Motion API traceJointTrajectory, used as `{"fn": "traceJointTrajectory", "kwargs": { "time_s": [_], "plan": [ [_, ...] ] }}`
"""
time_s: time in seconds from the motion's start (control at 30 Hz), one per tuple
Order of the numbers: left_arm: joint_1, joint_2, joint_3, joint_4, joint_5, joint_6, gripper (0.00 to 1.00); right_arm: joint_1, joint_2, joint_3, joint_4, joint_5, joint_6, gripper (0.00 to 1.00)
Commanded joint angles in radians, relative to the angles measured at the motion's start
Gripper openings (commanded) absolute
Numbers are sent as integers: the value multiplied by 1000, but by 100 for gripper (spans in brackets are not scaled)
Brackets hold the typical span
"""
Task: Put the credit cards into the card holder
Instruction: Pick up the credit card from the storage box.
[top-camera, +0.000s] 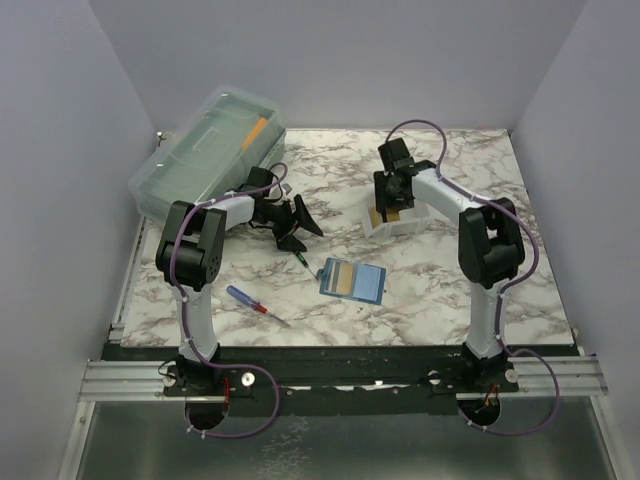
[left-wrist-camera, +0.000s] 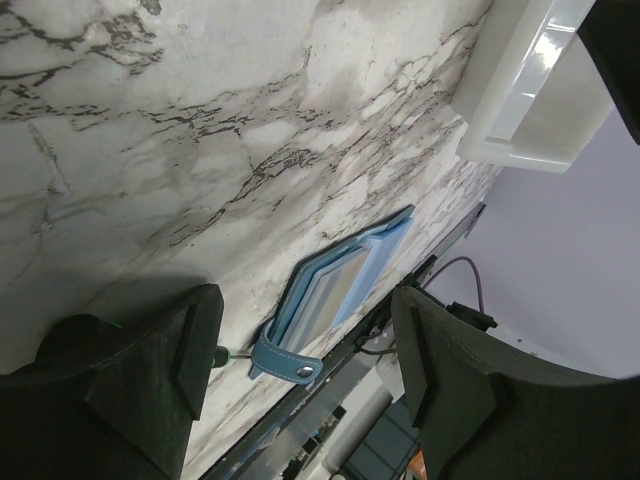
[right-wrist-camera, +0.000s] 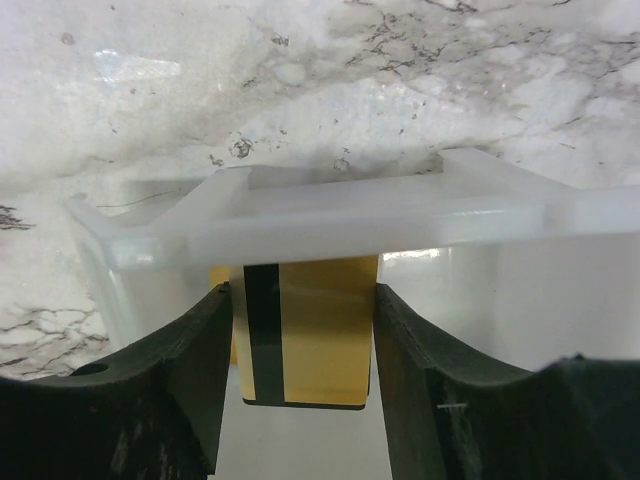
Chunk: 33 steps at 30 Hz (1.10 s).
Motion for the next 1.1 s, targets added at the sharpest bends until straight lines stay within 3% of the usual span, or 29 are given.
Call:
{"fn": "traceJointTrajectory", "kwargs": {
  "time_s": [0.0, 0.33, 0.67, 0.8, 0.97, 1.07],
  "plan": [
    [0, -8, 22, -22, 27, 9, 75, -6, -82, -19, 34, 12, 29, 33],
    [-52, -53, 87, -21, 34, -20, 75, -28, -189, -160, 112, -47, 102, 28],
    [-132, -20, 330, 34, -47, -94, 75, -77, -176, -131, 172, -153, 167, 9],
    [-132, 15, 397, 174, -49, -165, 75, -121, -199, -162, 220, -246, 201, 7],
    [-137, 38, 328, 502, -32, -349, 72, -195, -248, -223, 316, -396, 281, 4],
    [-159, 86, 347, 569, 18, -401, 70, -219, -267, -240, 337, -446, 314, 2]
  ]
}}
